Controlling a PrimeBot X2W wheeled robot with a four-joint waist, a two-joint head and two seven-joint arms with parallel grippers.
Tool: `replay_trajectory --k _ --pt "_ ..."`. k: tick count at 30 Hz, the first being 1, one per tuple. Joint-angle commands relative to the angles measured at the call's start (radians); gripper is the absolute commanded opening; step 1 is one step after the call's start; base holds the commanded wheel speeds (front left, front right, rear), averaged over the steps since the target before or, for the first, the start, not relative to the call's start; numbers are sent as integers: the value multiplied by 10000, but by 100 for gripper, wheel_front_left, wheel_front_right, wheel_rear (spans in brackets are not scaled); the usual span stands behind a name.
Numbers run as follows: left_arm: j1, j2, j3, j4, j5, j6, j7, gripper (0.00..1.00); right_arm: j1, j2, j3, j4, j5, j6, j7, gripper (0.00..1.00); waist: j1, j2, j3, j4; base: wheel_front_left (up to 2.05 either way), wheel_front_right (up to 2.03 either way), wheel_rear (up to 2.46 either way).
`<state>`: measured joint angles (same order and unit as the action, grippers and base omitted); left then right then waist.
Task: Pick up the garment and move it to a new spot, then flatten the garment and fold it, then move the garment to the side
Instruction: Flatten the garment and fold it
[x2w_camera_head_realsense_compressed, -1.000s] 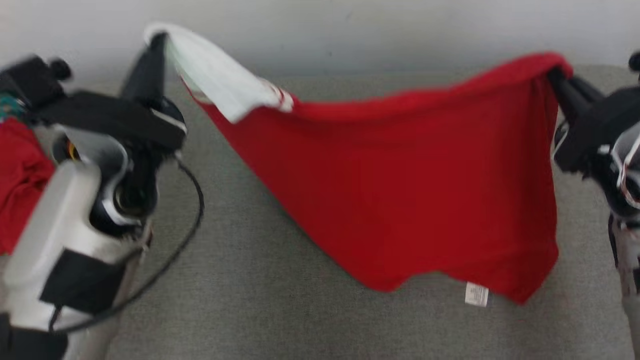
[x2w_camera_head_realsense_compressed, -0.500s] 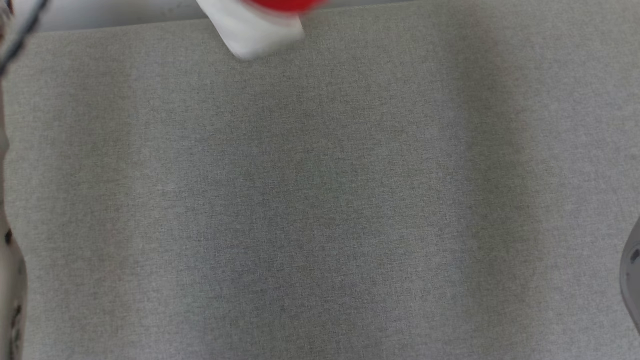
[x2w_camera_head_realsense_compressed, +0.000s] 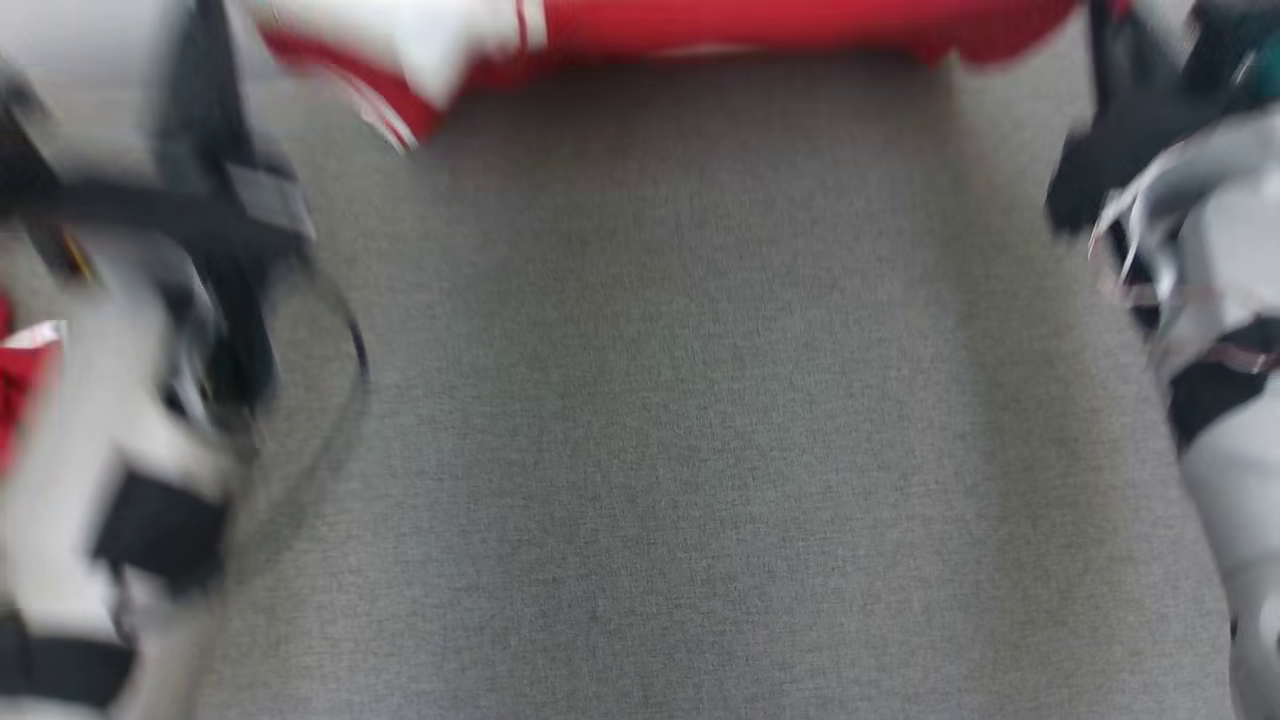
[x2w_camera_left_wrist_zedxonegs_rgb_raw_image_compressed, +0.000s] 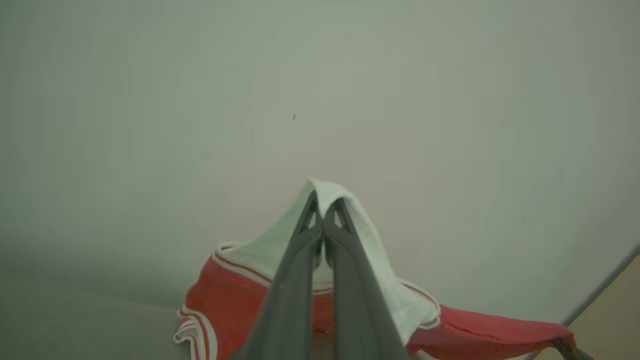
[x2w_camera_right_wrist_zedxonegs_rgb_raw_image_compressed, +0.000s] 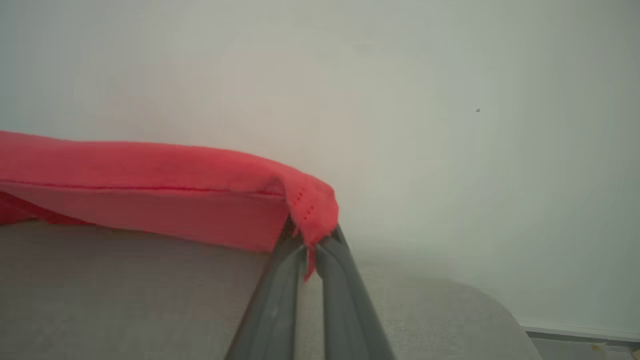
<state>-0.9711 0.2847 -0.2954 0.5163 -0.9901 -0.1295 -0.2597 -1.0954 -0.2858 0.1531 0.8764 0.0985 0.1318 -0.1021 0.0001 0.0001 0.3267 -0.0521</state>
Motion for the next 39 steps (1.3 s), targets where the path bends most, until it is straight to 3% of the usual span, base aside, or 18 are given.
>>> replay_trajectory --k 1,5,9,13,16,21,26,31,35,39 --pt "1021 126 -227 -275 29 -8 -71 0 560 -147 382 70 372 -17 -81 0 -1 -1 -580 150 0 0 0" --pt "3599 -94 335 -806 -488 -11 -67 0 1908 -682 1103 75 1372 -18 -244 0 -1 -1 -1567 307 0 0 0" --pt "6253 -746 1143 -1151 -1444 2 -69 0 3423 -1132 1629 -122 2297 -20 -232 0 -1 -1 -2767 318 0 0 0" --pt "8383 -1314 1127 -1815 -1803 193 -72 0 4986 -1489 1715 -434 3155 -24 -16 0 -1 -1 -3667 396 0 0 0" --pt "9574 -1426 888 -2384 -1586 344 -72 0 6147 -1742 1781 -916 3522 -25 405 0 -1 -1 -3985 511 0 0 0" --pt "10483 -1393 488 -2935 -1230 532 -50 0 7657 -2011 1370 -2027 3877 -25 1020 0 -1 -1 -4256 684 0 0 0" --pt "11380 -1358 255 -3484 -922 954 -25 0 9584 -1955 211 -4379 3917 -21 1908 0 -1 -1 -4374 767 0 0 0" --pt "12166 -1079 19 -4539 -289 1227 -39 0 11902 -1160 -1401 -7264 2904 -20 3573 0 -1 -1 -4277 756 0 0 0" --pt "11695 -901 -345 -4758 179 1212 180 0 12391 -482 -1762 -8322 2390 -18 4199 0 -1 -1 -4159 701 0 0 0" --pt "10682 -1031 -657 -4273 545 1251 469 0 12132 -355 -1590 -8504 2073 -18 4806 0 -1 -1 -3989 674 0 0 0"
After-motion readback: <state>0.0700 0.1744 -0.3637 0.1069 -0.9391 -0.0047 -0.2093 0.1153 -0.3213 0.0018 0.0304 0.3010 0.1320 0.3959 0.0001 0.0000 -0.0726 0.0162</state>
